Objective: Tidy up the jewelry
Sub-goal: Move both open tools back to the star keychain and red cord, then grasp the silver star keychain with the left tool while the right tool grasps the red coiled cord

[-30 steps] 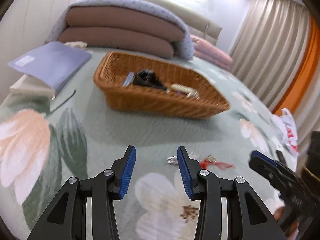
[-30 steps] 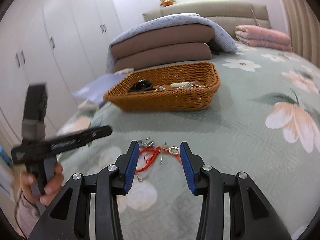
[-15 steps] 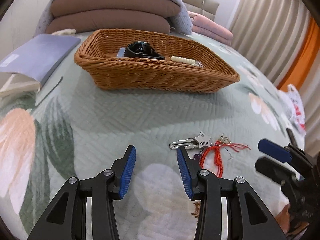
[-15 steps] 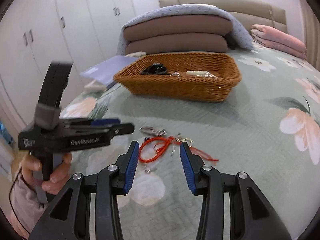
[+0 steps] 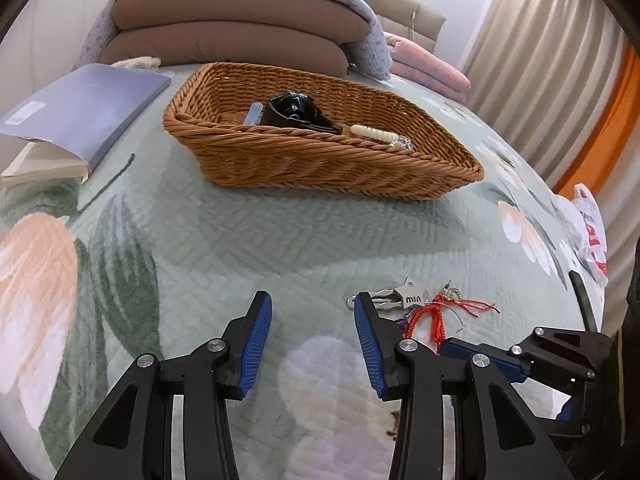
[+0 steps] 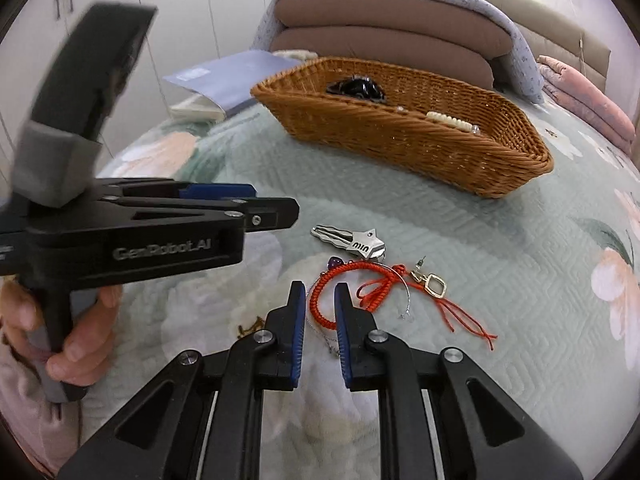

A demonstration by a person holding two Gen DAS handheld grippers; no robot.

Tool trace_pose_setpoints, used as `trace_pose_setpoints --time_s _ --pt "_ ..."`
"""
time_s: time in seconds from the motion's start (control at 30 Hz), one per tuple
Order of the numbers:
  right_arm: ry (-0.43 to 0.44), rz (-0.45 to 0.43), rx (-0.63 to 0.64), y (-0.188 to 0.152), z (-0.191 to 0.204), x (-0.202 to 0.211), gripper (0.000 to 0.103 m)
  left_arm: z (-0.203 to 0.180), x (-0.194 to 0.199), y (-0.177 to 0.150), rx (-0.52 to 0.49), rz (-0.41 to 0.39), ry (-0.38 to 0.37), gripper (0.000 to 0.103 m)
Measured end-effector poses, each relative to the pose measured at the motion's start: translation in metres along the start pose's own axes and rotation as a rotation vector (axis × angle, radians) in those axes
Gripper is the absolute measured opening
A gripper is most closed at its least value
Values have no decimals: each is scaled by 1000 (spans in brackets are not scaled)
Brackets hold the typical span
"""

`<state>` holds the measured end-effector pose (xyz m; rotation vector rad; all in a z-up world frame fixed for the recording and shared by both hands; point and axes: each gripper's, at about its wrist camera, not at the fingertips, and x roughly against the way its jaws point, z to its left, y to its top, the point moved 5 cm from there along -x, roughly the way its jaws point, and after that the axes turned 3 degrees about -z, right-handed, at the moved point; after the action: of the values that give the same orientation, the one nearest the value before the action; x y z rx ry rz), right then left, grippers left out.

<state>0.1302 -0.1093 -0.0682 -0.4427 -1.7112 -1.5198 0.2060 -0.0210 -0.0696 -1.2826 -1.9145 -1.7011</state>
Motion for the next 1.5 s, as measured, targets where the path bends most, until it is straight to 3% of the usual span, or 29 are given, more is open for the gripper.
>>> trace_pose_setpoints --time_s 0.2,0.37,0.63,0.9,1.07,1.3,1.33,1.43,1.5 --pt "-62 33 42 -3 4 -9 18 0 -3 -1 3 11 0 44" --pt "-139 42 -17 -17 -25 1 17 -11 -5 -5 -60 32 7 44" --pt "-32 17 -102 -23 -46 8 16 -38 -14 -11 -264 64 75 44" --pt "76 2 -182 -26 -57 10 16 -73 -35 -3 -548 64 70 44" --pt "109 -4 -210 -26 -60 10 16 -74 -43 5 -532 80 8 44" --pt "31 -7 -129 -24 -43 9 21 -83 -48 8 -533 92 -27 42" --pt "27 -6 -124 -25 -43 9 21 -83 -49 9 -523 90 -36 39" --pt "10 6 -118 -24 -42 5 21 -86 -48 6 -521 82 -69 15" --pt "-11 15 -106 -23 -40 2 21 -85 -49 8 -514 77 -80 15"
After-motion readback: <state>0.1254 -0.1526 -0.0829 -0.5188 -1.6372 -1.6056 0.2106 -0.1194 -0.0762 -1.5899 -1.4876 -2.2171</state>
